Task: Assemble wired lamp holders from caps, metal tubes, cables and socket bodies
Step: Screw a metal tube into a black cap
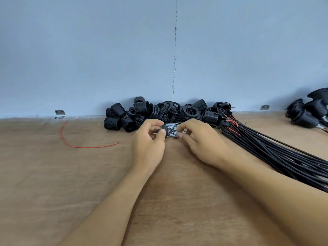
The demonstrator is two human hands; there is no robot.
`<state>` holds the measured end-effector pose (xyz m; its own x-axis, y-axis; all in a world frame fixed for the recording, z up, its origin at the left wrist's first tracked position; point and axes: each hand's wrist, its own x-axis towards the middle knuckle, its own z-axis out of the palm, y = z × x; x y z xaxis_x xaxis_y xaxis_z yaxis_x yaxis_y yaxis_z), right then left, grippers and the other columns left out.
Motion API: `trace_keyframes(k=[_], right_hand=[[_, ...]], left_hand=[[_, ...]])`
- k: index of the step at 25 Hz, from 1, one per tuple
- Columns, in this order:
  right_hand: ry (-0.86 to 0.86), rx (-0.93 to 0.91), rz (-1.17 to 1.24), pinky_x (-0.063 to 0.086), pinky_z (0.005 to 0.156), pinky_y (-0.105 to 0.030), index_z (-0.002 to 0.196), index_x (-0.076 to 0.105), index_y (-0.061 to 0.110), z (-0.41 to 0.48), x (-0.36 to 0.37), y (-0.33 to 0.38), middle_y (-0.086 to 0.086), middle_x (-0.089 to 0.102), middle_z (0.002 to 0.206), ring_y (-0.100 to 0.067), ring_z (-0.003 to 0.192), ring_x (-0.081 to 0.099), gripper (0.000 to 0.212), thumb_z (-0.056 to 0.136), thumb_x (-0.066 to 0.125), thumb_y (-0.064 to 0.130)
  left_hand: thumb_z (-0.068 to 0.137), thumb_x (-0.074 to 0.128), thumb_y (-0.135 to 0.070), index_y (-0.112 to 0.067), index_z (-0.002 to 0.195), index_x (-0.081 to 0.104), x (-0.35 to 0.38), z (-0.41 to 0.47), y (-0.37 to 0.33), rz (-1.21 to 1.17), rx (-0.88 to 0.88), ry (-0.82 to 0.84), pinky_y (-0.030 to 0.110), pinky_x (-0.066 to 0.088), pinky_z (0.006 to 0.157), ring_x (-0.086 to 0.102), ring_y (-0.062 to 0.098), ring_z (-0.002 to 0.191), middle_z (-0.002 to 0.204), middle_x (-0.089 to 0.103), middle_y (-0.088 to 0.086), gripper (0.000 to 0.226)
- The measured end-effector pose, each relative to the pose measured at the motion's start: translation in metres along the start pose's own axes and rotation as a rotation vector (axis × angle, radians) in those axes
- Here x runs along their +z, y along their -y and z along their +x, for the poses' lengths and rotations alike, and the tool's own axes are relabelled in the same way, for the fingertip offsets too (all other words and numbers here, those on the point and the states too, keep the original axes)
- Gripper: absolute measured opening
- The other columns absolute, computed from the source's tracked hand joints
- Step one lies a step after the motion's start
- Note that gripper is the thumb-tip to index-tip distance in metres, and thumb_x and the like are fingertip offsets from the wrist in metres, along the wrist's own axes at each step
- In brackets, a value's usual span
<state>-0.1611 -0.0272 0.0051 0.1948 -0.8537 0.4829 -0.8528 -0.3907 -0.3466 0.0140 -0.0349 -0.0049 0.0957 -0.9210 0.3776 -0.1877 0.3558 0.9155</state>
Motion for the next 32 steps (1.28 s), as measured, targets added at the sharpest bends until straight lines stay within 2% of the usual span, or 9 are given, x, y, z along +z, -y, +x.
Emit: trace_keyframes(k=[2, 4, 6, 10, 13, 19, 22, 26, 32], right_hand=[[-0.017, 0.085, 0.13, 0.045, 0.08, -0.018, 0.108, 0.067, 0.027, -0.01, -0.007, -0.004, 0.017, 0.066, 0.095, 0.0, 0.086, 0.059, 0.012, 0.097, 0.063, 0.027], [-0.042, 0.166, 0.266, 0.043, 0.075, -0.008, 0.103, 0.069, 0.028, -0.018, -0.01, -0.006, 0.017, 0.069, 0.09, 0.005, 0.086, 0.061, 0.01, 0.094, 0.068, 0.023], [-0.096, 0.221, 0.382, 0.046, 0.074, -0.01, 0.096, 0.071, 0.026, -0.023, -0.01, -0.007, 0.015, 0.07, 0.083, 0.003, 0.079, 0.064, 0.011, 0.09, 0.073, 0.018], [-0.15, 0.242, 0.495, 0.052, 0.075, -0.02, 0.09, 0.073, 0.028, -0.024, -0.012, -0.006, 0.016, 0.071, 0.078, -0.004, 0.074, 0.065, 0.015, 0.086, 0.078, 0.014], [-0.099, 0.226, 0.502, 0.054, 0.078, -0.02, 0.089, 0.075, 0.027, -0.022, -0.011, -0.005, 0.015, 0.072, 0.08, -0.003, 0.077, 0.065, 0.017, 0.084, 0.078, 0.012], [-0.153, 0.229, 0.558, 0.056, 0.078, -0.026, 0.088, 0.075, 0.027, -0.023, -0.009, -0.006, 0.012, 0.074, 0.08, -0.004, 0.075, 0.067, 0.017, 0.083, 0.081, 0.013], [-0.151, 0.22, 0.571, 0.055, 0.076, -0.025, 0.085, 0.074, 0.031, -0.024, -0.007, -0.007, 0.016, 0.073, 0.08, -0.002, 0.072, 0.066, 0.017, 0.083, 0.081, 0.016], [-0.145, 0.236, 0.613, 0.056, 0.075, -0.029, 0.086, 0.075, 0.029, -0.021, -0.005, -0.011, 0.013, 0.073, 0.076, -0.004, 0.07, 0.065, 0.011, 0.083, 0.081, 0.02], [-0.108, 0.252, 0.623, 0.052, 0.068, -0.021, 0.082, 0.074, 0.03, -0.021, -0.006, -0.014, 0.011, 0.072, 0.071, -0.003, 0.065, 0.063, 0.008, 0.085, 0.079, 0.025]], left_hand=[[0.092, 0.067, -0.005, -0.029, 0.097, 0.069, 0.003, -0.002, -0.002, -0.053, -0.047, 0.071, 0.006, 0.045, 0.072, 0.062, -0.005, 0.077, 0.086, 0.069, -0.01, 0.024], [0.095, 0.065, -0.003, -0.024, 0.104, 0.069, 0.005, -0.002, -0.003, -0.18, -0.166, 0.153, 0.018, 0.054, 0.084, 0.069, 0.007, 0.088, 0.09, 0.073, -0.001, 0.023], [0.096, 0.062, 0.003, -0.016, 0.109, 0.068, 0.006, 0.0, -0.003, -0.317, -0.281, 0.238, 0.031, 0.059, 0.089, 0.074, 0.021, 0.095, 0.094, 0.074, 0.011, 0.024], [0.095, 0.06, 0.008, -0.007, 0.108, 0.071, 0.003, 0.007, -0.001, -0.403, -0.365, 0.284, 0.026, 0.061, 0.083, 0.075, 0.017, 0.087, 0.093, 0.072, 0.012, 0.023], [0.094, 0.064, 0.005, -0.007, 0.101, 0.073, 0.005, 0.007, 0.0, -0.397, -0.374, 0.265, 0.025, 0.061, 0.079, 0.075, 0.014, 0.082, 0.08, 0.074, 0.004, 0.016], [0.092, 0.069, 0.001, -0.003, 0.102, 0.074, 0.005, 0.008, 0.002, -0.369, -0.368, 0.287, 0.029, 0.062, 0.082, 0.075, 0.023, 0.093, 0.098, 0.077, 0.017, 0.012], [0.091, 0.071, 0.0, -0.003, 0.1, 0.075, 0.005, 0.008, 0.002, -0.379, -0.363, 0.308, 0.027, 0.061, 0.076, 0.076, 0.021, 0.088, 0.093, 0.078, 0.018, 0.01], [0.087, 0.076, -0.004, -0.006, 0.094, 0.076, 0.005, 0.008, 0.003, -0.385, -0.362, 0.306, 0.028, 0.061, 0.072, 0.075, 0.015, 0.08, 0.084, 0.077, 0.013, 0.007], [0.085, 0.079, -0.004, -0.005, 0.097, 0.076, 0.006, 0.006, 0.003, -0.369, -0.346, 0.295, 0.028, 0.062, 0.072, 0.076, 0.017, 0.081, 0.081, 0.077, 0.014, 0.013]])
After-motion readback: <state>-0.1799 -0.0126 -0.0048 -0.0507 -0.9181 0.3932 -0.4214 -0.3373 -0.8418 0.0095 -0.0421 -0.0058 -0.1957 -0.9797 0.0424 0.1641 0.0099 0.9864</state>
